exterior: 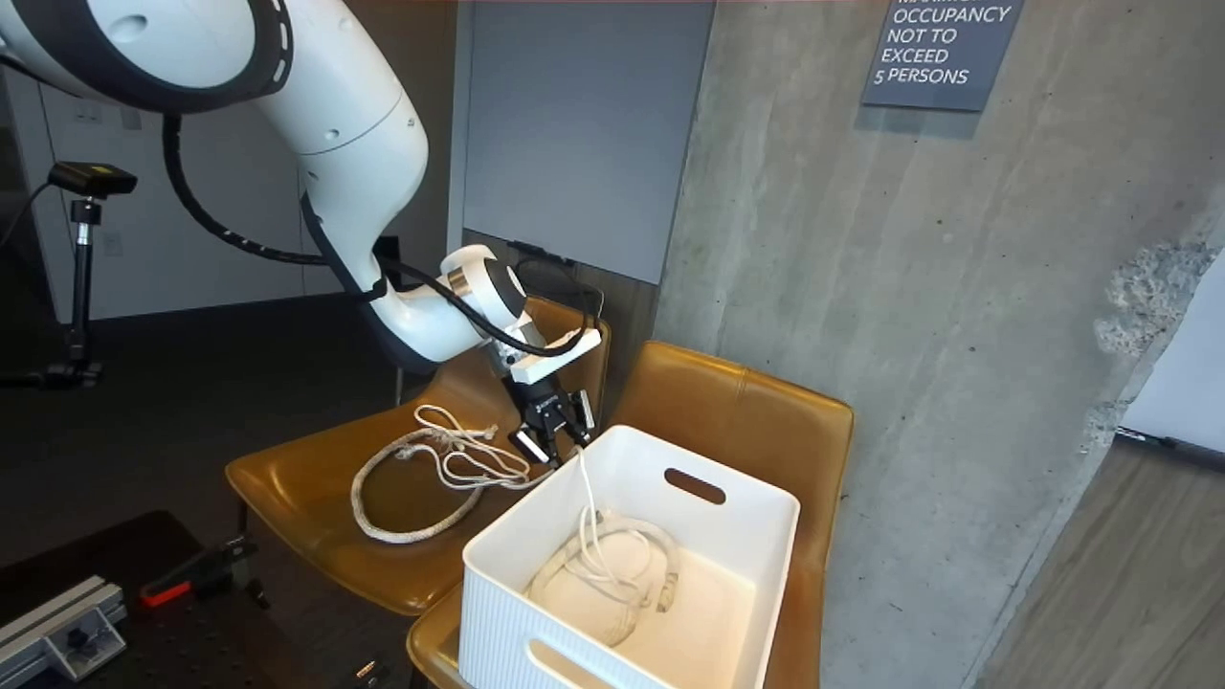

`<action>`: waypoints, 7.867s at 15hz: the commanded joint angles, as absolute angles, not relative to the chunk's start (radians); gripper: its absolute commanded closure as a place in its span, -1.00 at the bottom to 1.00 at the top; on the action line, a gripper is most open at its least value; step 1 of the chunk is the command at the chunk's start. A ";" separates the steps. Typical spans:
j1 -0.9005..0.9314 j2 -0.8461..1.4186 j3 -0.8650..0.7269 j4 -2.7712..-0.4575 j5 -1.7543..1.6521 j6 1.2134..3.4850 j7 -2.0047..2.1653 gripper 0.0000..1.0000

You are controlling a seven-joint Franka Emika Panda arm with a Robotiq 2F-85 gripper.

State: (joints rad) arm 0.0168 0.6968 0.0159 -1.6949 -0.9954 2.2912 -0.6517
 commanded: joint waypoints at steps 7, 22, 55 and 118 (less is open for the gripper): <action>0.094 0.713 0.068 -1.567 -0.964 2.179 -0.691 1.00; 0.453 1.007 0.193 -0.979 -0.778 1.764 -0.722 0.98; 0.088 0.862 0.030 -1.371 -0.745 2.113 -0.851 -1.00; -0.091 0.280 -0.009 -1.958 -0.368 2.348 -1.047 -1.00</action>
State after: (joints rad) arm -0.0672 0.2858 0.0126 -1.9833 -0.3759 2.3535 -1.0018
